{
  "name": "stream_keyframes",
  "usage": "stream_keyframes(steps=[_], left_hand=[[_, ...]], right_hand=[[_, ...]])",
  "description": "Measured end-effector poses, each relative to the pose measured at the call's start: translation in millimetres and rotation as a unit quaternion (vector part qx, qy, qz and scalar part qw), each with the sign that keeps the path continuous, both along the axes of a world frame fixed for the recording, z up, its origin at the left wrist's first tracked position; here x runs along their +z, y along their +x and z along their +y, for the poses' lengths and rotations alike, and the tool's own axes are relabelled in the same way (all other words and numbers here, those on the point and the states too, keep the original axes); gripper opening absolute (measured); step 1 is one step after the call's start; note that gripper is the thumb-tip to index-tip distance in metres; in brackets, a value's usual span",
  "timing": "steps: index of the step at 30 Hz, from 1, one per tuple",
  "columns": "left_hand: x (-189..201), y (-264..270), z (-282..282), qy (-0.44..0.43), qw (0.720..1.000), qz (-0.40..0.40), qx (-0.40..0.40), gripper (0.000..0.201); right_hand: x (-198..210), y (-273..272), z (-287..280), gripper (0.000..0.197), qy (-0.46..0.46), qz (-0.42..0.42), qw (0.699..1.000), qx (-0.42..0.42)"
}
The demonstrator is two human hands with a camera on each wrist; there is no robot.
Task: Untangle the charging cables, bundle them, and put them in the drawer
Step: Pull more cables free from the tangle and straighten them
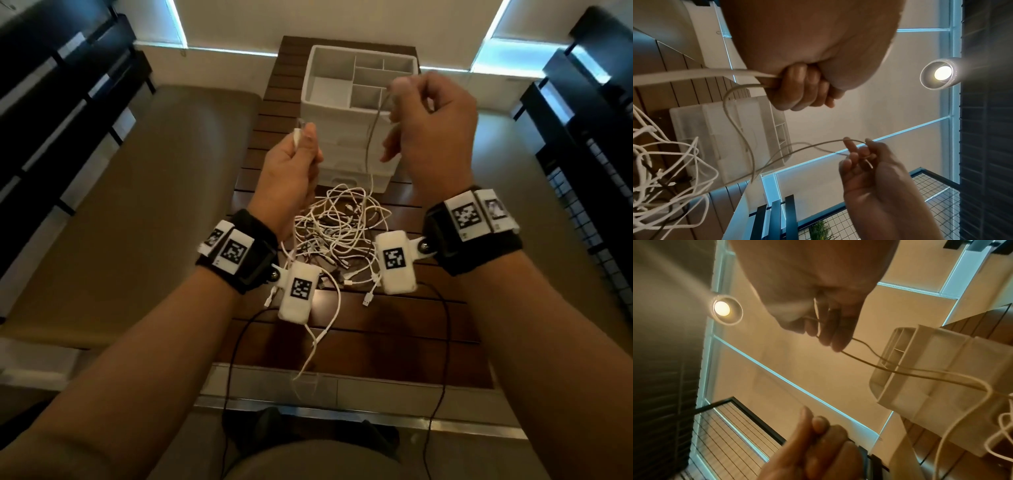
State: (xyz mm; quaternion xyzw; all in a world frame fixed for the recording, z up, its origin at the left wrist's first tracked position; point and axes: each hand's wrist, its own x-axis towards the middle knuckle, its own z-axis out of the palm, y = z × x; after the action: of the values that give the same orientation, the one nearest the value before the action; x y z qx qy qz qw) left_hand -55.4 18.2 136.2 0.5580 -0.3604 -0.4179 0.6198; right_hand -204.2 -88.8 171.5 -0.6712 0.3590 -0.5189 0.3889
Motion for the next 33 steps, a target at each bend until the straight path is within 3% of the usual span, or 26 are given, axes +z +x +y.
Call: stream_keyframes(steps=[3,6,9,12,19,22,24,26,27,29,31,33], left_hand=[[3.6,-6.0,-1.9,-0.015,0.999,-0.028,-0.018,0.033],[11.9,-14.3,-4.2,-0.038,0.997,-0.060,-0.039,0.035],[20.4,-22.0,-4.4,-0.071,0.992,-0.082,-0.070,0.024],[18.4,-19.9,-6.6,-0.075,0.991,-0.098,-0.052,0.019],[5.1,-11.4,-13.3,-0.054,0.997,-0.061,0.014,0.025],[0.1,-10.2,-14.7,-0.033,0.996,-0.076,0.045,0.020],[1.6,-5.5,-13.7,-0.007,0.995,-0.084,0.060,0.018],[9.1,0.0,-9.8,0.002,0.998,-0.061,0.024,0.018],[13.1,2.2,-7.0,-0.005,0.999,-0.053,-0.006,0.021],[19.7,4.9,-2.4,-0.022,0.997,-0.056,-0.050,0.025],[25.0,6.9,0.8,-0.034,0.996,-0.052,-0.069,0.028],[33.7,10.4,3.2,-0.046,0.996,-0.035,-0.073,0.031]], right_hand=[[19.5,-3.4,6.5,0.017,0.030,-0.041,0.997,0.062],[28.5,-1.8,12.0,0.023,0.036,-0.058,0.992,0.103],[22.7,3.9,15.1,0.032,0.021,0.024,0.991,0.133],[19.3,4.8,15.7,0.044,0.032,0.100,0.979,0.174],[11.2,3.8,25.0,0.030,0.141,0.092,0.956,0.239],[1.1,2.0,20.7,0.029,0.203,0.058,0.949,0.236],[-9.3,2.9,12.1,0.026,0.189,0.057,0.965,0.174],[-21.2,5.0,-0.5,0.031,0.115,0.138,0.978,0.108],[-26.8,6.4,-5.5,0.037,0.090,0.196,0.971,0.106],[-38.6,9.7,-12.9,0.042,0.090,0.308,0.933,0.161],[-54.9,11.0,-19.1,0.035,0.141,0.376,0.893,0.204],[-75.8,8.8,-24.3,0.022,0.155,0.416,0.874,0.198]])
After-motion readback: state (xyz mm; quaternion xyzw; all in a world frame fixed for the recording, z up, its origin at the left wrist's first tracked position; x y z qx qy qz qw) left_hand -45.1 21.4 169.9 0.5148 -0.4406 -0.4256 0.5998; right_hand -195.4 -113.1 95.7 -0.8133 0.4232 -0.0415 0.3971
